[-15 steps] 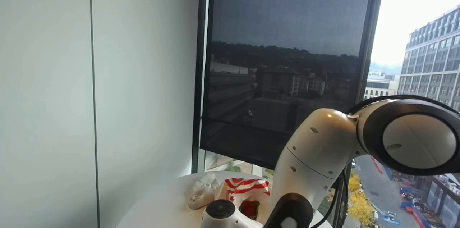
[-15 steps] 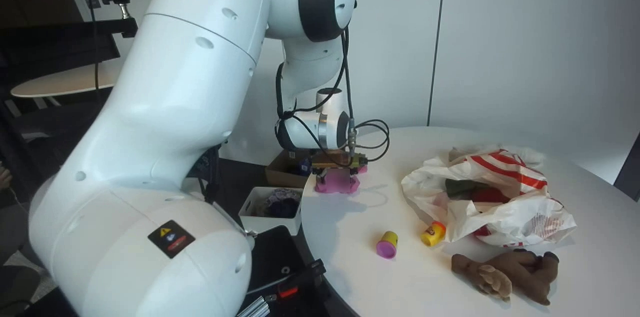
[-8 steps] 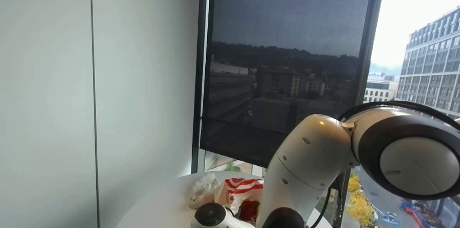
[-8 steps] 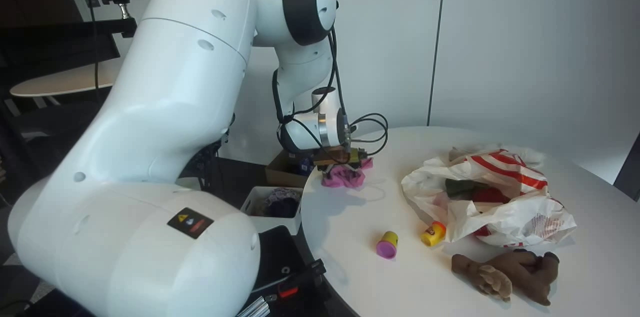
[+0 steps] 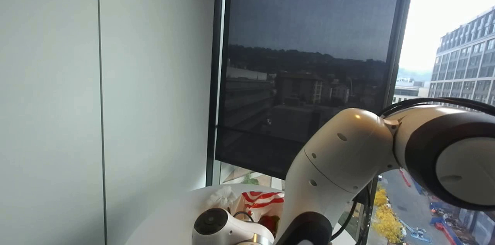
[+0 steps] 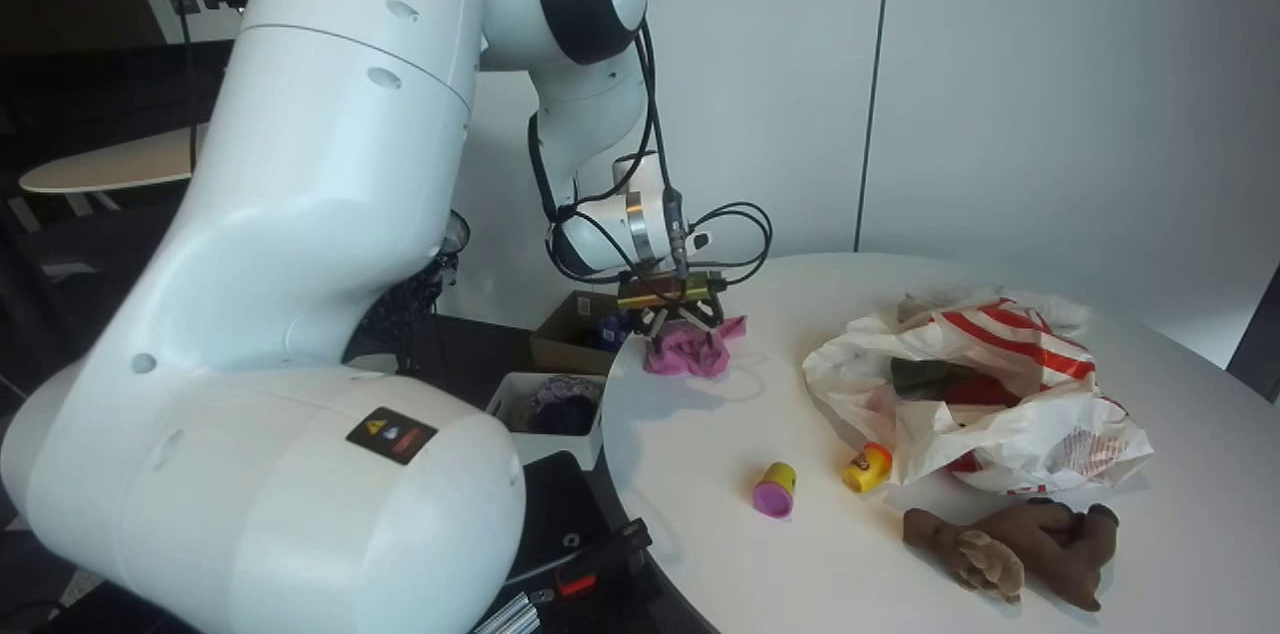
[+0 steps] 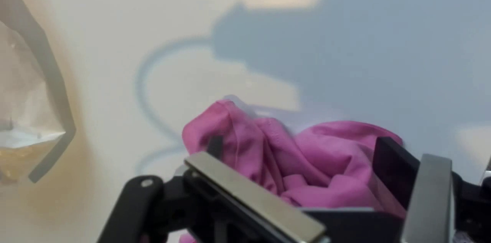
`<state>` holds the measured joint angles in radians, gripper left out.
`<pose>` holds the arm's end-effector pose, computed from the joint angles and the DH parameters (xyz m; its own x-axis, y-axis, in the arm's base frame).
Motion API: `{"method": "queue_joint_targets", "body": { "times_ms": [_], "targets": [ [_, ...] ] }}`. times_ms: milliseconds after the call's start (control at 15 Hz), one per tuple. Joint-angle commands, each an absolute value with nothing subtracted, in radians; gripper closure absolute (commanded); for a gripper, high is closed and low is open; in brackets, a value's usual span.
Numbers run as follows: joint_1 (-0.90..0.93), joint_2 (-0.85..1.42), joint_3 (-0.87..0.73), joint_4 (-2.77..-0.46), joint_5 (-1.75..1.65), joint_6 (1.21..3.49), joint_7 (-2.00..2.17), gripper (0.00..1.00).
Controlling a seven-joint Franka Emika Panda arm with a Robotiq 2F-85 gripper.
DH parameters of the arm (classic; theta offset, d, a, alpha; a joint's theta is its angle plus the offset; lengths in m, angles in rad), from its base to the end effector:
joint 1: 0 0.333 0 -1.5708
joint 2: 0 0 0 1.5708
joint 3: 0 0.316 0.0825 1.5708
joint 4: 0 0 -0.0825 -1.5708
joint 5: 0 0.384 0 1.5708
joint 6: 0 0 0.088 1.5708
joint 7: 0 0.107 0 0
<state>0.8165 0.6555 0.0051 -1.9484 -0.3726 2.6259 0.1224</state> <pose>0.4122 0.4558 0.1398 0.5212 0.8533 0.0149 0.8376 -0.5148 0.1831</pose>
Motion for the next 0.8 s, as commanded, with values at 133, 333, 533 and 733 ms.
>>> {"method": "queue_joint_targets", "body": {
  "times_ms": [133,333,533,733],
  "targets": [
    [0.809,0.627,0.015,-1.894,-0.412,2.598,0.144,0.0],
    [0.8,0.685,0.018,-1.829,-0.398,2.582,0.143,0.0],
    [0.783,0.756,0.036,-1.771,-0.368,2.567,0.132,0.0],
    [0.763,0.818,0.06,-1.729,-0.345,2.562,0.115,0.0]
  ]
}}
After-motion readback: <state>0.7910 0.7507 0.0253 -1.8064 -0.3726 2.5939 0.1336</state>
